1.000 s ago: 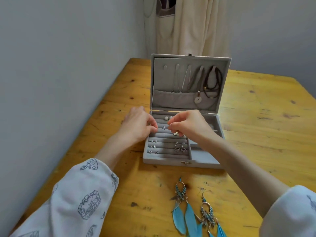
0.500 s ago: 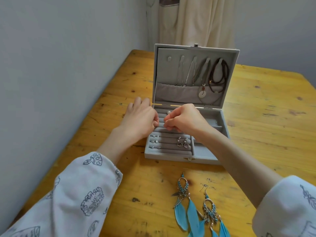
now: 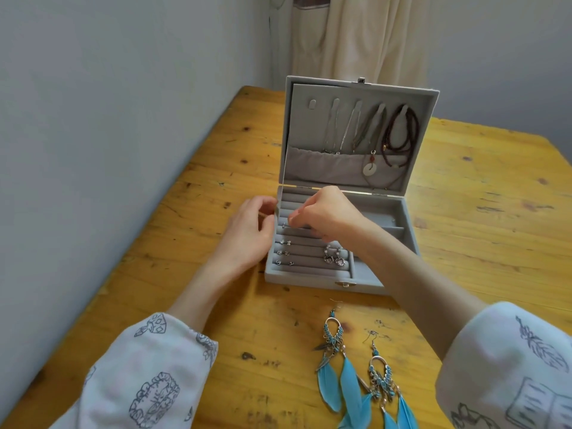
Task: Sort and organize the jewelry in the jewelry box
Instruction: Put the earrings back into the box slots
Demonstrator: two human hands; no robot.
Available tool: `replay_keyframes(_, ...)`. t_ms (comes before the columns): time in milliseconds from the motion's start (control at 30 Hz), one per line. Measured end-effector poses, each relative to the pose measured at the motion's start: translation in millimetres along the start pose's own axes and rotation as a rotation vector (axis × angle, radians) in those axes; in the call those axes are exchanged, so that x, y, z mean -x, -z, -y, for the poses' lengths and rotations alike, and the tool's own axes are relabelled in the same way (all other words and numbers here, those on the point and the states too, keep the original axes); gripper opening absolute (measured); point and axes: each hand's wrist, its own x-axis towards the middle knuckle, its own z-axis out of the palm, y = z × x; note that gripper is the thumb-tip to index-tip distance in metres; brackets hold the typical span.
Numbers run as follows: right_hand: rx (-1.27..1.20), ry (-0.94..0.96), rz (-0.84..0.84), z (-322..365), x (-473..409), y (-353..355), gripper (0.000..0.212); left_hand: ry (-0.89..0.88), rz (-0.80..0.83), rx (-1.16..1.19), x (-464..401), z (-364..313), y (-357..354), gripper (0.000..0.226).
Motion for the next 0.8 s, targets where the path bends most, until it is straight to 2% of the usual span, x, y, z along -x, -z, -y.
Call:
replay_keyframes(133, 0.018, -0.044, 0.009, 0.9, -3.5, -4.6, 0.01, -0.006, 0.016, 0.07, 7.4, 6.9, -6.1, 0.04)
replay_keyframes(267, 0.049, -0.052, -0.005, 1.0, -6.3, -7.0, 0.019, -0.018, 0.007, 0.106, 9.3, 11.3, -9.8, 0.039)
replay_keyframes(400, 0.106, -0.042, -0.047, -0.4, -9.9, -10.4, 0.015, -0.052, -0.022, 0.051, 10.2, 14.5, -14.0, 0.04)
replay_keyframes(600, 0.202, 0.006, -0.12, -8.0, -17.7, -18.6, 0.021, -0.091, -0.021, -0.005, 10.6, 17.7, -16.3, 0.041)
replay_keyframes(800, 0.388, 0.232, -0.24, -6.2, 0.9, -21.3, 0.009, -0.087, -0.036, -0.006, 12.1, 18.4, -19.1, 0.041)
